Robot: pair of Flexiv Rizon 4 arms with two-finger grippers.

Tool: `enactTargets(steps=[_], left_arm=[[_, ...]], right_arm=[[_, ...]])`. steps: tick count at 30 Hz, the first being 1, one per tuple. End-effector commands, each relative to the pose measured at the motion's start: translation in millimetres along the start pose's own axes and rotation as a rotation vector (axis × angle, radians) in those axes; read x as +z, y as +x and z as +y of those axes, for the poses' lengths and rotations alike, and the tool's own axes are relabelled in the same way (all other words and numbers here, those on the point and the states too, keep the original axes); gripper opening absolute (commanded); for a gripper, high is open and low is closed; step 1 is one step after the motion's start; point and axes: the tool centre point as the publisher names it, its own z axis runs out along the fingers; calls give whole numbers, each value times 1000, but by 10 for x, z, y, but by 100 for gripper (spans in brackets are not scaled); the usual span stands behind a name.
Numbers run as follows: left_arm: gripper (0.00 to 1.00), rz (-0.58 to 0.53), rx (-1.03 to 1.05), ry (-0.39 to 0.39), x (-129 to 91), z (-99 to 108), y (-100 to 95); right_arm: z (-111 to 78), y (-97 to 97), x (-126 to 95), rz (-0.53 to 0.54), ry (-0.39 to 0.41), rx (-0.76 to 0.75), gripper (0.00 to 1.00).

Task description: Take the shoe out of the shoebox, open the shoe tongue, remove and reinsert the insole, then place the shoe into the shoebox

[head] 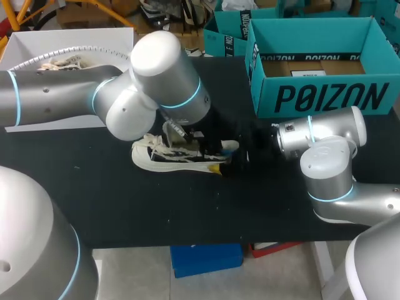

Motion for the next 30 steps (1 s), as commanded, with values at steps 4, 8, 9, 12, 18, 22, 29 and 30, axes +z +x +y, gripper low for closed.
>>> enactTargets(steps=[4,8,9,12,18,22,29,30], left_arm=[[0,59,16,55,-223,80,146],[0,77,8,93,-350,119,247],[0,76,10,102,-383,126,262],[0,108,23,169,-478,134,257],[0,190,72,314,-686,52,221],[0,225,116,422,-956,-69,179],[0,268,164,593,-1381,-295,149],[0,273,168,613,-1419,-325,155]], right_arm=[[-21,9,24,-1,0,0,0],[-21,9,24,-1,0,0,0],[-21,9,24,-1,0,0,0],[-21,9,24,-1,0,0,0],[-21,9,24,-1,0,0,0],[-21,9,24,-1,0,0,0],[-21,9,24,-1,0,0,0],[-21,9,24,-1,0,0,0]])
